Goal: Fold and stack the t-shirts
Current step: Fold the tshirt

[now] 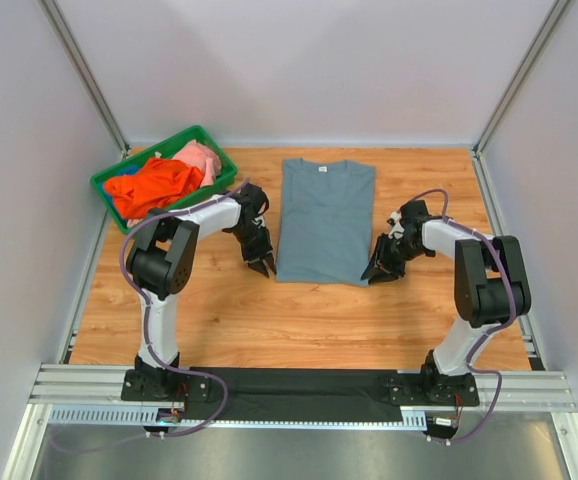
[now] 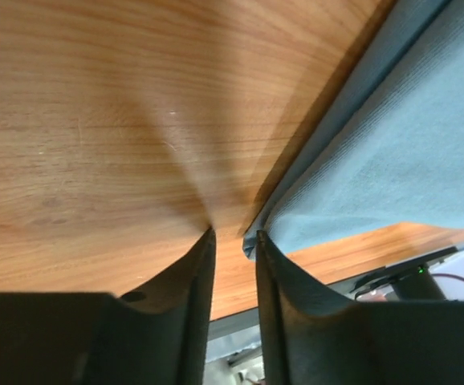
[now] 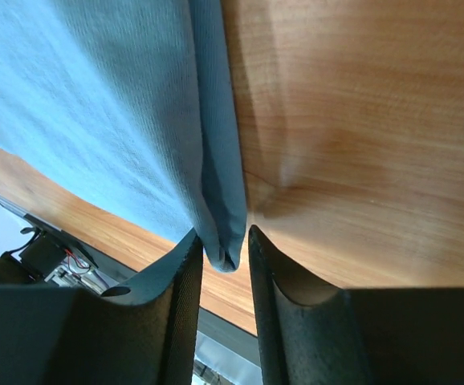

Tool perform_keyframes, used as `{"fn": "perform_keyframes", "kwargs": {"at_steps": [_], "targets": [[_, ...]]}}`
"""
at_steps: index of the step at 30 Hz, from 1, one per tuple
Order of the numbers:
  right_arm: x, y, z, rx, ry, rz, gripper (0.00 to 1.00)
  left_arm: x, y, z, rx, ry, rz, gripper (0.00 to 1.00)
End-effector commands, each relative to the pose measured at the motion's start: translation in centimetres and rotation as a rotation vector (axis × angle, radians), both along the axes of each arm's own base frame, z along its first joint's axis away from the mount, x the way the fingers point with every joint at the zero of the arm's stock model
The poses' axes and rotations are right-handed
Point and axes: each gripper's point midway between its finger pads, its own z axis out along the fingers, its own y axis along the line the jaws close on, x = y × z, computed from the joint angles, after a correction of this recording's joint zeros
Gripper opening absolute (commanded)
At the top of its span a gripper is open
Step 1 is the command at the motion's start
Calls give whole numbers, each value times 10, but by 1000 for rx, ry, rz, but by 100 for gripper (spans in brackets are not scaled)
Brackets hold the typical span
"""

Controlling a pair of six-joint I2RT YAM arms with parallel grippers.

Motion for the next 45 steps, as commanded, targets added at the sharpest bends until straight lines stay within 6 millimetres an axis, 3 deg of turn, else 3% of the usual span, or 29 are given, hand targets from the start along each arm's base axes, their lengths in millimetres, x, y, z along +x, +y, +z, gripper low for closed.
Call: {"fn": "perform_keyframes", "kwargs": {"at_steps": [1,7,9,10,11,13,17,19,21,24,26,27,28,36,45], "targets": [[5,4,12,29,-63,-2,31,-5,-2,16,-37,-32,-34,36],[4,2,5,16,-58,5,26,-9,-21,8,-165,-27,-46,37],[8,2,8,11,-67,7,14,-11,-18,2,-146,-19,-46,26],[8,1,7,7,-64,8,9,-15,-14,1,-120,0,-47,10],[9,1,9,2,-63,7,0,-14,-7,-1,-75,-8,-45,5],[11,-3,12,-21,-61,2,0,-17,5,6,-15,-10,-46,0],[7,-2,15,-16,-54,3,1,-20,19,19,38,-69,-39,0],[1,-1,11,-20,-40,4,0,-18,17,26,11,-109,-23,0],[-2,-1,8,-23,-33,6,0,-30,16,21,-17,-82,-8,0],[-5,-2,5,-32,-25,3,0,-29,8,20,-69,-100,-22,0],[-3,-2,7,-33,-29,2,0,-22,0,24,-117,-126,-45,14],[-3,-1,7,-32,-26,1,0,-14,-5,26,-136,-155,-68,27],[-2,-1,8,-31,-28,-1,0,-11,-8,27,-149,-165,-79,29],[-2,-1,8,-29,-22,-6,0,8,-19,17,-184,-213,-126,32],[0,0,9,-31,-22,-5,0,11,-28,16,-233,-211,-127,29]]}}
